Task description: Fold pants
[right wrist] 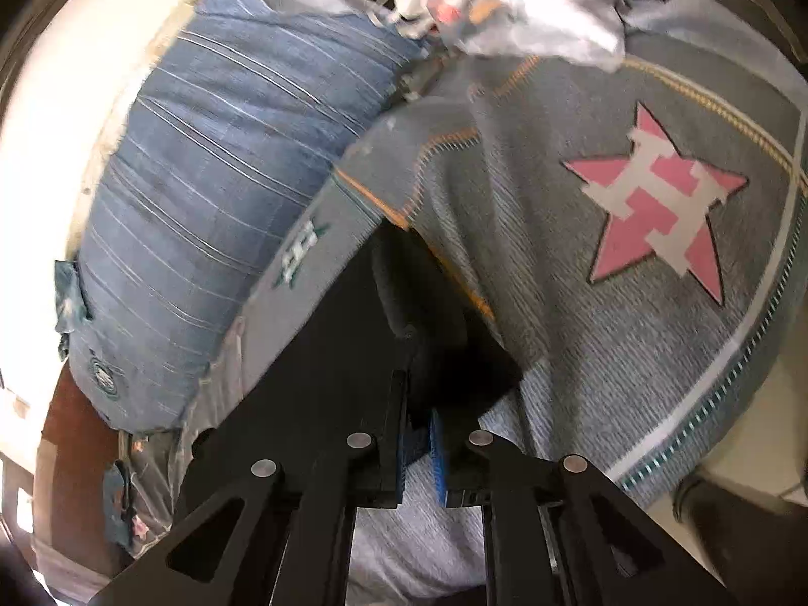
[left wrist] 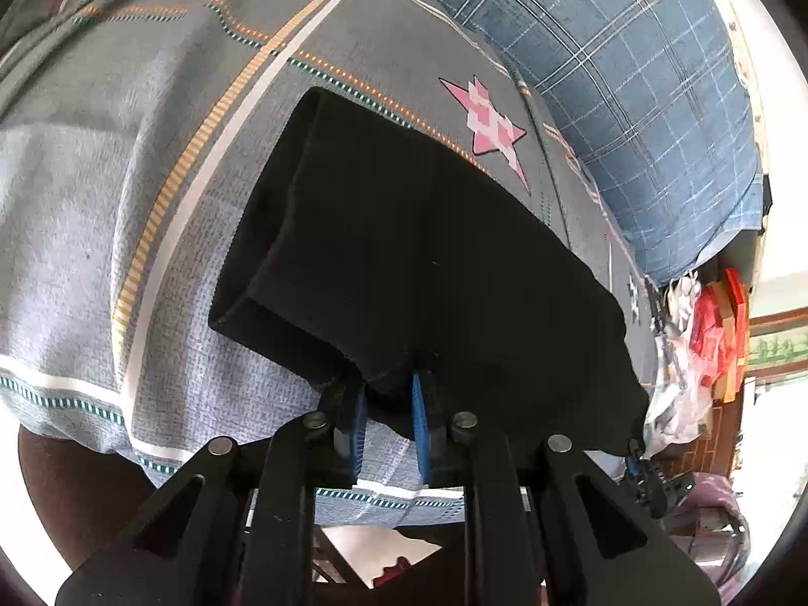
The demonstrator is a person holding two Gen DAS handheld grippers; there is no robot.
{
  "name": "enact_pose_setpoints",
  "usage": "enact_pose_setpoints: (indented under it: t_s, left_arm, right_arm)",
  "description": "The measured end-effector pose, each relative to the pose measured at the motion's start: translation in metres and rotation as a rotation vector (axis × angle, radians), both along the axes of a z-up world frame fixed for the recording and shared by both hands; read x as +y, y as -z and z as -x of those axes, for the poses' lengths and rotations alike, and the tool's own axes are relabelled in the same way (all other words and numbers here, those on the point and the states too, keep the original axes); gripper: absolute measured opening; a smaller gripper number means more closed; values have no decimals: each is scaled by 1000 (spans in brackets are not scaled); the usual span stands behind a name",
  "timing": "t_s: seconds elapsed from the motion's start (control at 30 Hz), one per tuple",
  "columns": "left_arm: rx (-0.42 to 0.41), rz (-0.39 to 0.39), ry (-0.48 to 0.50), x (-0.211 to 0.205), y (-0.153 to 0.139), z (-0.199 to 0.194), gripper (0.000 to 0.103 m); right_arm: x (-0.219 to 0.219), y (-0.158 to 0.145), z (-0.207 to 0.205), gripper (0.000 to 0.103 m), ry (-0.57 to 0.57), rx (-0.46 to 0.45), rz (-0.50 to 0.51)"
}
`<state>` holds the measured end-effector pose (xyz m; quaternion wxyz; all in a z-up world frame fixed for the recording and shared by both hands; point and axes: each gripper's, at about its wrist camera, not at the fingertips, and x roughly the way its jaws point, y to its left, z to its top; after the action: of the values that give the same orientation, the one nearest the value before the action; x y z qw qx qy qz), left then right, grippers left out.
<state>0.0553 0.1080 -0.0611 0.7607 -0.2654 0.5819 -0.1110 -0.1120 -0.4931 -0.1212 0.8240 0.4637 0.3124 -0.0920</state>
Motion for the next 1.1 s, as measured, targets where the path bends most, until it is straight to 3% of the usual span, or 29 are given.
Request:
enact_pose_setpoints:
  t_s: [0.13,0.2,0.23,0.37,0.4,0.5,0.53,0.63,0.67,0.7,0.73,0.83,0.87,0.93,0.97,1.03,1.1]
  left_arm:
    - [-1,-2,3,-3,-1,1,15]
    - [-13,4,19,-3,-4,5,15]
    - [-29,4,36,-1,-8,11,15]
    - [-120,41,88,8,-38,28,18]
    - [-146,48,77,15,-47,28,24]
    - [-171,38,-5,35,-58,7,66]
    - [-173,33,-25,39,-57,-1,68]
    - [-73,1,-38,40,-31,-47,66]
    - [-38,7,-37,37,-23,-55,64]
    - [-3,13,-31,30,-15,-61,47]
    - [29,19,-17,24,-8,-62,34]
    - [-34,-89,14,6,-16,-56,34]
    - [-43,-104,20,2,-16,-56,34]
    - [-45,-113,17,-1,-15,-54,33]
    - [-49,-124,15,-3,-15,-55,33]
    - [-40,-124,18,0,-16,-58,33]
    - [-24,-104,15,6,-19,-56,33]
  right_arm:
    - [-7,-18,14,18,96,28,101]
    - [-12,-28,16,39,130,0,144]
    - [-15,-33,13,43,124,-9,151]
    - [-22,-44,-19,44,41,-6,218]
    - [-22,-45,-27,44,26,-5,228]
    - [-24,-39,-56,44,-29,15,207]
    - [-24,-34,-68,44,-58,31,191]
    - [-20,-23,-86,52,-112,87,226]
    - [-15,-28,-87,41,-119,79,280]
    - [-11,-33,-91,10,-152,89,322]
    - [-5,-43,-93,10,-193,85,353]
    - [1,-79,-81,9,-166,-32,463]
    - [-2,-81,-80,9,-144,-33,478]
    - [-14,-67,-91,0,-95,55,497]
    - [-25,-52,-95,0,-54,130,490]
    - [-45,-26,-93,0,-24,179,336]
    - [-49,-25,-73,6,40,109,248]
